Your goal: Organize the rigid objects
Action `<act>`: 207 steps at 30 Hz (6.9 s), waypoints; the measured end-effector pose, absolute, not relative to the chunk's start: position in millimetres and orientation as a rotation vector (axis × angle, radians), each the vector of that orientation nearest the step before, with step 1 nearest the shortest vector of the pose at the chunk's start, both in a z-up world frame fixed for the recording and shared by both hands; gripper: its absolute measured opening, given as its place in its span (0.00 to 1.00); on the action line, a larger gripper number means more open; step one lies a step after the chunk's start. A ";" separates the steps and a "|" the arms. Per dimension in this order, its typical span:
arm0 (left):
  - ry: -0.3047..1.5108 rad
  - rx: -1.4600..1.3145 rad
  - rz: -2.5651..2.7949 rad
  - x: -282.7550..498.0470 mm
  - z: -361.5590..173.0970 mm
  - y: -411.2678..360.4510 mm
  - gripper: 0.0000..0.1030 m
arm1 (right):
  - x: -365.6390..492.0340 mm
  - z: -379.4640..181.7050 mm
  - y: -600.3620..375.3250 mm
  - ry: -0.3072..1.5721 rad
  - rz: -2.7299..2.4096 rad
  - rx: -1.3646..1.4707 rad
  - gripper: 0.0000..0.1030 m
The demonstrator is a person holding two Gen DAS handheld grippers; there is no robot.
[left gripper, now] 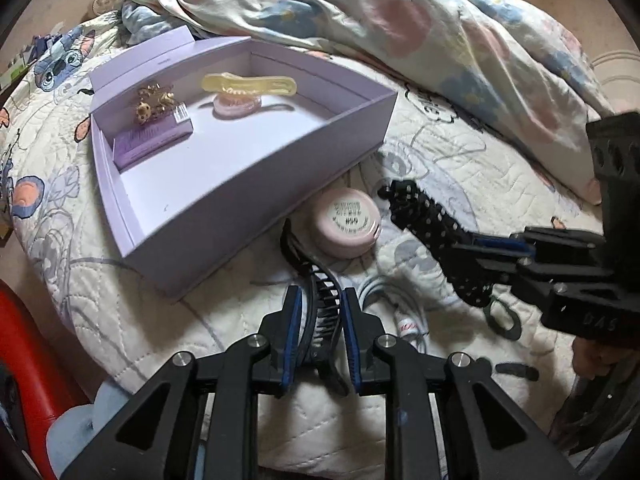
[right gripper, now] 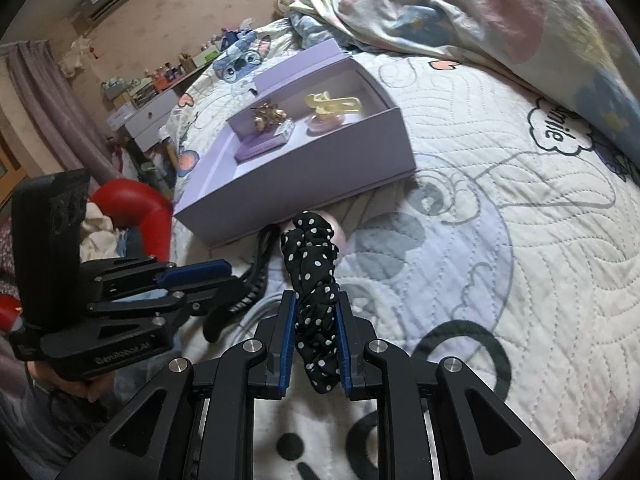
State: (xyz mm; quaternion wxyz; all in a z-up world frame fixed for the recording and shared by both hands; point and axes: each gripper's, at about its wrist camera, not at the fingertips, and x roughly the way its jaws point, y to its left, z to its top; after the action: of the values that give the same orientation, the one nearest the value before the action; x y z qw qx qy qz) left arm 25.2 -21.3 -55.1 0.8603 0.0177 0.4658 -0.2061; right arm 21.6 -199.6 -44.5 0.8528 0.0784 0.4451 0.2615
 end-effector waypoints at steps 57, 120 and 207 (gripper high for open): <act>0.939 -0.029 -0.370 5.6 -26.3 15.0 0.24 | 15.9 -31.7 -167.8 0.922 0.611 0.146 0.18; 0.848 -0.086 -0.332 87.3 21.1 63.3 0.24 | 99.8 6.0 -103.5 0.826 0.743 0.012 0.18; 0.930 0.056 -0.383 260.5 -18.7 29.4 0.24 | 264.5 -10.4 -105.0 0.903 0.588 -0.128 0.24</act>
State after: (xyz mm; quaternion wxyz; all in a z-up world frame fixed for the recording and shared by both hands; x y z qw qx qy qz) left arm 260.5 29.4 -18.7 0.8759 0.0271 0.4454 -0.1835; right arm 264.5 -105.0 -10.4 0.8563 -0.0610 0.4298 0.2799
